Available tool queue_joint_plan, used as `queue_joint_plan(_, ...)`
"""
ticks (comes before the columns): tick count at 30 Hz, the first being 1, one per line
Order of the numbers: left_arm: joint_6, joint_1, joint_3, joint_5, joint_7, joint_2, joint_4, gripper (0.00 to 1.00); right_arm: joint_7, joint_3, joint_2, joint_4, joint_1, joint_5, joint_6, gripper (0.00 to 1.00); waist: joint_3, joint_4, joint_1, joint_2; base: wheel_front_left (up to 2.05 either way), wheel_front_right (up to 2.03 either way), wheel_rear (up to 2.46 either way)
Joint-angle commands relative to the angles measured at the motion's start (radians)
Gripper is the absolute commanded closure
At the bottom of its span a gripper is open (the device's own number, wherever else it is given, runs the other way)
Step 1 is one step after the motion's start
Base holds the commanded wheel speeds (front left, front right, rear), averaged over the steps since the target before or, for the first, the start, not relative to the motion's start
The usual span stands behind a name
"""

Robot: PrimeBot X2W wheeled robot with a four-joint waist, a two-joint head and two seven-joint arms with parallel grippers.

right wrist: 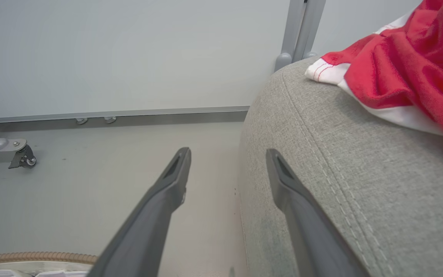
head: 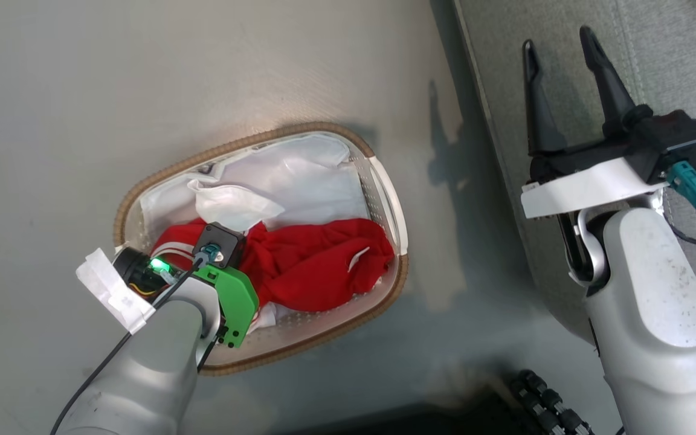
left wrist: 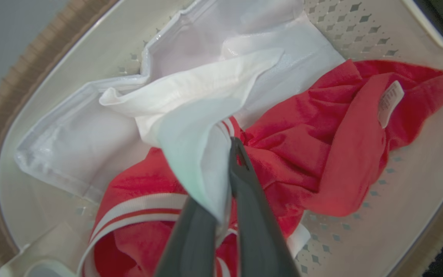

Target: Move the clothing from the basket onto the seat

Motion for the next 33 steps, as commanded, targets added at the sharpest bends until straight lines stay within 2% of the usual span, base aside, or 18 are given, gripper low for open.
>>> queue_joint_plan(1, -0.002, 0.016, -0.006, -0.009, -0.014, 0.0, -0.01, 1.0, -0.002, -0.003, -0.004, 0.005, 0.019, -0.01, -0.001, 0.0, -0.053, 0.024, -0.0001, 0.0, 0.0, 0.0, 0.0)
queue_joint_plan(7, -0.002, 0.048, -0.014, -0.01, -0.043, 0.008, -0.088, 1.0, -0.002, -0.005, -0.004, 0.04, 0.081, -0.029, -0.001, 0.0, -0.192, 0.069, -0.0001, 0.0, 0.0, 0.0, 0.0)
queue_joint_plan(9, 0.015, 0.056, -0.011, 0.007, -0.045, 0.019, -0.156, 1.0, -0.002, -0.007, -0.004, 0.053, 0.104, -0.035, -0.001, 0.0, -0.24, 0.084, -0.0001, 0.0, 0.0, 0.0, 0.0)
queue_joint_plan(18, 0.07, 0.176, 0.056, 0.039, -0.042, 0.111, -0.524, 1.0, -0.002, 0.004, -0.004, 0.104, 0.214, -0.049, -0.001, 0.0, -0.442, 0.116, -0.0001, 0.0, 0.0, 0.0, 0.0)
queue_joint_plan(23, 0.09, 0.212, 0.09, 0.054, -0.042, 0.165, -0.68, 1.0, -0.002, 0.01, -0.004, 0.123, 0.266, -0.048, -0.001, 0.0, -0.535, 0.115, -0.0001, 0.0, 0.0, 0.0, 0.0)
queue_joint_plan(33, 0.083, 0.166, 0.12, 0.051, 0.012, 0.254, -0.88, 1.0, -0.002, 0.045, -0.004, 0.156, 0.358, -0.033, -0.001, 0.0, -0.675, 0.105, -0.0001, 0.0, 0.0, 0.0, 0.0)
